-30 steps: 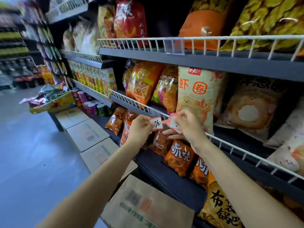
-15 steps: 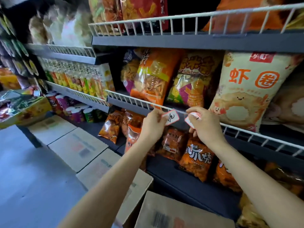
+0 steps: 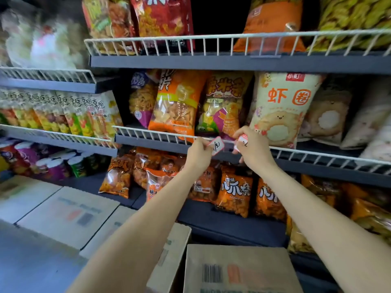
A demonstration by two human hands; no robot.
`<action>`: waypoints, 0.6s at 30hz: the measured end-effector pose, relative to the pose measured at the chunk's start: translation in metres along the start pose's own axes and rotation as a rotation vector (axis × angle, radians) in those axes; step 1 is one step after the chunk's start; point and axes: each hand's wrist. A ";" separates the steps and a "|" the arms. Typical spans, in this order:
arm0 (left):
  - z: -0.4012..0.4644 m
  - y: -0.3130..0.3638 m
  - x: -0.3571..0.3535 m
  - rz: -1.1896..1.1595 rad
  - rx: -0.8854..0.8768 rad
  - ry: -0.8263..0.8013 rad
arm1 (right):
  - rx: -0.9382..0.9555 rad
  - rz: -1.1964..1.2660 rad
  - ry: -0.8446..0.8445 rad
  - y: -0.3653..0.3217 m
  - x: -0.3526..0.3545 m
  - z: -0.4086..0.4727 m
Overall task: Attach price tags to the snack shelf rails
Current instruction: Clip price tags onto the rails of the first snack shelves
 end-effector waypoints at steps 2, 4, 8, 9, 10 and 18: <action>-0.002 -0.002 0.004 -0.002 -0.011 -0.002 | 0.007 -0.011 0.012 -0.001 0.002 -0.001; -0.004 -0.004 0.008 0.037 -0.023 -0.023 | 0.033 -0.042 -0.010 -0.002 0.003 -0.001; -0.005 -0.012 0.011 0.107 -0.069 -0.041 | 0.095 -0.265 -0.052 0.009 -0.005 0.006; -0.005 -0.013 0.011 0.123 -0.085 -0.044 | 0.097 -0.301 -0.076 0.014 -0.008 0.007; -0.004 -0.014 0.012 0.143 -0.101 -0.050 | 0.099 -0.322 -0.097 0.019 -0.012 0.007; 0.003 -0.021 0.014 0.260 -0.263 -0.048 | 0.118 -0.241 -0.062 0.033 -0.031 0.003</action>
Point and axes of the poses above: each hand's wrist, its own z-axis towards the middle knuckle, its own x-axis out of the back of the hand, y = z × x, and after that the axes turned 3 degrees about -x, right-handed
